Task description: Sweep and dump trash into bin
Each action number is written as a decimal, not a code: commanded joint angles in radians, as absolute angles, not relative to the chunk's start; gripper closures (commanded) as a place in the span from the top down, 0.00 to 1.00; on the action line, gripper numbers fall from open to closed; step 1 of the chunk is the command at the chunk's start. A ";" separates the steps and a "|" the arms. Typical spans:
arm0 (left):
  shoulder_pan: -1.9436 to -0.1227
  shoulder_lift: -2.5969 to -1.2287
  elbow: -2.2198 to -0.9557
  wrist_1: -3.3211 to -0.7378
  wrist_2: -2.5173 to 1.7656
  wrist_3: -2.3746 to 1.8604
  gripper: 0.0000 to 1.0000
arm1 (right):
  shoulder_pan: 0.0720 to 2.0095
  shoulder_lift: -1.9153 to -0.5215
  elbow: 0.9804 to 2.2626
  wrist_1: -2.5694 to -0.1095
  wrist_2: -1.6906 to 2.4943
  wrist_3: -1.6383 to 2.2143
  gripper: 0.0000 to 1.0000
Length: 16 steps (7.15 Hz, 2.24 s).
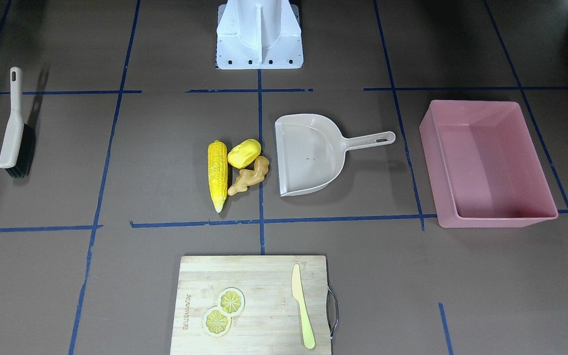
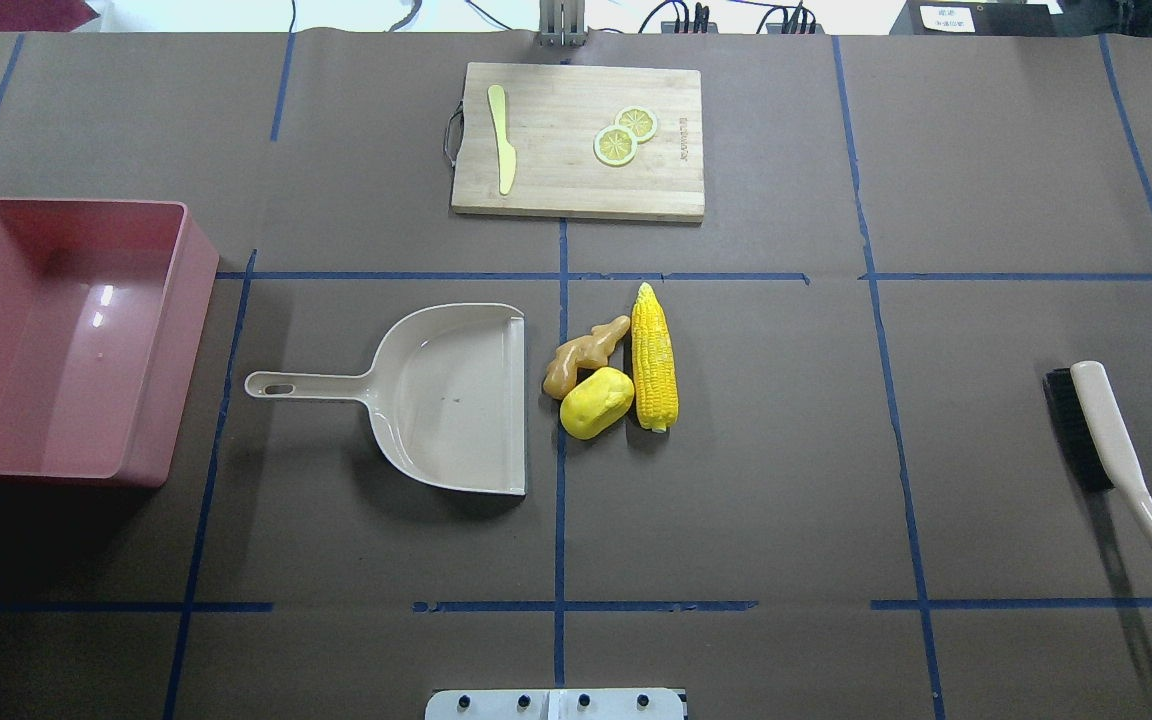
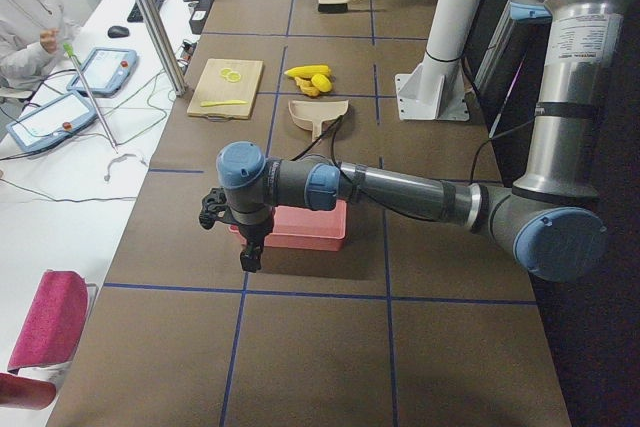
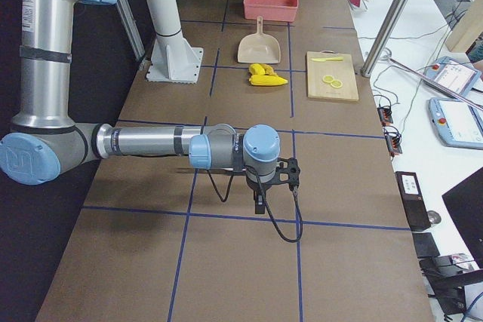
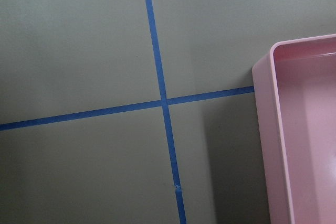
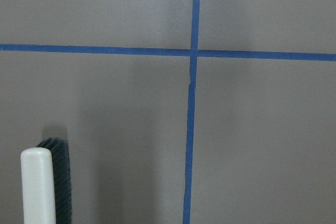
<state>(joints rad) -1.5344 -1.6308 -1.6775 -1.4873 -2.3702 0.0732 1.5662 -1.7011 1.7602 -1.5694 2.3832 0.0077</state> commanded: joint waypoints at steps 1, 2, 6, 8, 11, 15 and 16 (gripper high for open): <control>-1.534 -1.584 -1.715 -1.496 -2.372 0.096 1.00 | 1.566 -1.697 1.759 -1.563 2.384 0.008 1.00; -1.532 -1.572 -1.727 -1.493 -2.372 0.097 1.00 | 1.565 -1.695 1.752 -1.560 2.385 0.008 1.00; -1.523 -1.514 -1.796 -1.493 -2.378 0.095 1.00 | 1.563 -1.700 1.759 -1.559 2.399 -0.005 1.00; -1.482 -1.481 -1.796 -1.509 -2.378 0.092 1.00 | 1.562 -1.713 1.758 -1.559 2.405 0.003 1.00; -1.482 -1.474 -1.801 -1.514 -2.480 0.030 1.00 | 1.540 -1.733 1.775 -1.556 2.503 0.017 1.00; -1.393 -1.486 -1.844 -1.692 -2.484 0.009 1.00 | 1.274 -1.965 1.894 -1.068 2.412 0.529 0.98; -1.353 -1.512 -1.850 -1.719 -2.484 0.008 1.00 | 1.193 -2.001 1.904 -0.964 2.363 0.611 0.97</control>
<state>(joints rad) -1.4041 -1.4891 -1.8437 -1.6826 -2.4834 0.0109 1.2940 -1.9472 1.8919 -1.1166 2.4143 0.4803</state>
